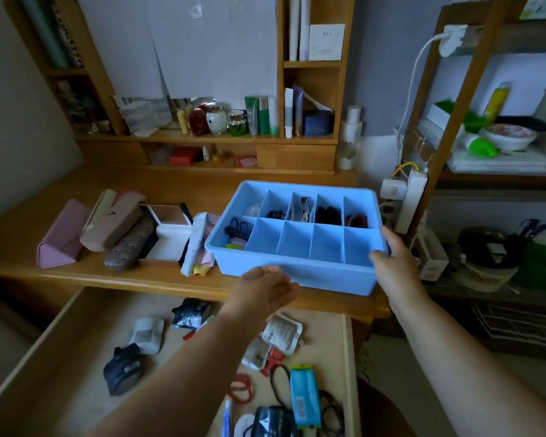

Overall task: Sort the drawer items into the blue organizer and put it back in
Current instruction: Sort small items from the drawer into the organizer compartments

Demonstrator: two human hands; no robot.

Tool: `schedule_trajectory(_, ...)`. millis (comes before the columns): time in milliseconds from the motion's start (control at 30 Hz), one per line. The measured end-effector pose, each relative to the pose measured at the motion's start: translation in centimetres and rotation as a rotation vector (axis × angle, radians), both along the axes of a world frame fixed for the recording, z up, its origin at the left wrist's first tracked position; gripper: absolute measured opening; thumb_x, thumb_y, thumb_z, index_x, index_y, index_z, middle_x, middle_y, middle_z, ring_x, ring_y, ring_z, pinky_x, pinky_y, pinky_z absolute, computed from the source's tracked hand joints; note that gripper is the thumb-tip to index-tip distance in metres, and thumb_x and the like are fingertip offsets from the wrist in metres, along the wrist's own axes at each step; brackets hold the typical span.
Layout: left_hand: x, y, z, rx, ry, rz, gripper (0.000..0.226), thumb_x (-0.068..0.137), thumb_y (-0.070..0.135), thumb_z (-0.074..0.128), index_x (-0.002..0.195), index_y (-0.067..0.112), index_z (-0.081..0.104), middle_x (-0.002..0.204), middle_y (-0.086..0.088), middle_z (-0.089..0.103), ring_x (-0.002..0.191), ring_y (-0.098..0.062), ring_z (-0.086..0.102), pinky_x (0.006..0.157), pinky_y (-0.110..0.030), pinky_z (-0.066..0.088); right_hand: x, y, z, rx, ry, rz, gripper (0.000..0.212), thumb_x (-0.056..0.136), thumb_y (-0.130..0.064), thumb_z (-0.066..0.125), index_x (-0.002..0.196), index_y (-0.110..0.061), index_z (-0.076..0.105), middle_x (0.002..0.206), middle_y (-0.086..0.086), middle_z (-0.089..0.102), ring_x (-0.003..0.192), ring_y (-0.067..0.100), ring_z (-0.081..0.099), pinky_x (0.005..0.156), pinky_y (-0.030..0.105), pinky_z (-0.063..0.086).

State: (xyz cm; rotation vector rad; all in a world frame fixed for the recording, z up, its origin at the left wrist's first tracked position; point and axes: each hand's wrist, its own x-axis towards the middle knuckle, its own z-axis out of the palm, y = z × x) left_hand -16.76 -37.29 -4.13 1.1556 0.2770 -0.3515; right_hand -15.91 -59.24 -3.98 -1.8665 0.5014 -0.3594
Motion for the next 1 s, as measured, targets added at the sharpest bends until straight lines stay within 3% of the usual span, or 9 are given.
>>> schedule_trajectory(67, -1.3, 2.8, -2.0, 0.218, -0.051, -0.078, 0.008, 0.094, 0.004, 0.050, 0.092, 0.002, 0.058, 0.064, -0.007, 0.067, 0.064, -0.019, 0.069, 0.060, -0.029, 0.057, -2.0, 0.8, -0.5, -0.300, -0.136, -0.012, 0.053, 0.089, -0.014, 0.055, 0.140, -0.020, 0.042, 0.146, 0.003, 0.037, 0.128, 0.022, 0.041, 0.104, 0.035, 0.037)
schedule_trajectory(200, -5.1, 8.6, -7.8, 0.613, -0.054, -0.057, 0.014, 0.092, 0.001, 0.053, 0.085, 0.010, 0.061, 0.062, -0.006, 0.062, 0.051, -0.014, 0.061, 0.054, -0.031, 0.051, -7.7, 4.2, -3.8, -0.776, -0.507, 0.262, 0.036, 0.087, -0.020, 0.057, 0.121, -0.012, 0.058, 0.137, 0.009, 0.046, 0.128, 0.019, 0.040, 0.109, 0.034, 0.032)
schedule_trajectory(267, -7.1, 10.9, -10.4, 0.767, -0.054, -0.006, 0.020, 0.091, -0.003, 0.052, 0.081, 0.012, 0.061, 0.058, -0.006, 0.061, 0.045, -0.016, 0.057, 0.051, -0.032, 0.049, -10.0, 6.3, -6.6, -0.751, -0.352, 0.538, 0.024, 0.086, -0.019, 0.060, 0.110, -0.017, 0.065, 0.122, -0.001, 0.058, 0.115, 0.012, 0.053, 0.099, 0.031, 0.045)
schedule_trajectory(333, -8.7, 12.2, -12.1, 0.880, -0.054, 0.005, 0.021, 0.090, -0.004, 0.052, 0.081, 0.013, 0.062, 0.064, -0.006, 0.066, 0.050, -0.017, 0.061, 0.051, -0.033, 0.052, -11.3, 8.3, -8.8, -0.697, 0.001, 0.757, 0.022, 0.089, -0.024, 0.059, 0.110, -0.025, 0.064, 0.115, -0.012, 0.059, 0.107, 0.006, 0.057, 0.090, 0.020, 0.046)
schedule_trajectory(500, -9.7, 13.3, -13.3, 1.074, -0.088, -0.027, 0.016, 0.090, 0.008, 0.055, 0.082, 0.021, 0.060, 0.071, 0.002, 0.066, 0.056, -0.007, 0.060, 0.045, -0.016, 0.044, -9.9, 10.7, -12.0, -0.906, 0.465, 0.698, 0.047, 0.089, -0.051, 0.050, 0.128, -0.026, 0.041, 0.123, -0.006, 0.046, 0.108, 0.015, 0.053, 0.083, 0.028, 0.044)
schedule_trajectory(633, -9.3, 13.0, -13.5, 1.168, -0.135, -0.087, 0.009, 0.090, 0.017, 0.057, 0.090, 0.025, 0.061, 0.082, 0.008, 0.066, 0.073, -0.006, 0.062, 0.062, -0.017, 0.049, -9.1, 11.2, -13.5, -0.774, 0.640, 0.671, 0.072, 0.081, -0.044, 0.068, 0.139, -0.028, 0.029, 0.134, 0.000, 0.037, 0.117, 0.020, 0.048, 0.091, 0.030, 0.044)
schedule_trajectory(733, -7.6, 11.4, -13.3, 1.242, -0.302, -0.214, 0.012, 0.090, 0.021, 0.056, 0.099, 0.027, 0.061, 0.089, 0.010, 0.063, 0.076, -0.005, 0.057, 0.062, -0.010, 0.041, -9.0, 10.8, -14.0, -0.558, 0.563, 0.595, 0.081, 0.075, -0.031, 0.077, 0.140, -0.030, 0.028, 0.127, -0.001, 0.045, 0.114, 0.017, 0.051, 0.089, 0.025, 0.044)
schedule_trajectory(900, -3.2, 7.4, -13.0, 1.325, -0.259, -0.312, 0.032, 0.093, 0.027, 0.049, 0.124, 0.016, 0.052, 0.118, -0.004, 0.060, 0.100, -0.019, 0.061, 0.082, -0.028, 0.049, -8.8, 9.8, -13.5, -0.067, 0.472, 0.458, 0.056, 0.072, -0.020, 0.080, 0.118, -0.028, 0.050, 0.098, -0.009, 0.059, 0.086, 0.008, 0.059, 0.066, 0.025, 0.049)
schedule_trajectory(1000, -1.7, 5.6, -13.2, 1.515, -0.165, -0.445, 0.041, 0.091, 0.036, 0.053, 0.122, 0.012, 0.044, 0.120, -0.008, 0.054, 0.107, -0.021, 0.057, 0.086, -0.031, 0.048, -8.9, 9.5, -13.4, -0.160, 0.563, 0.595, 0.044, 0.071, -0.022, 0.078, 0.108, -0.024, 0.054, 0.097, -0.005, 0.062, 0.088, 0.010, 0.060, 0.075, 0.030, 0.052)
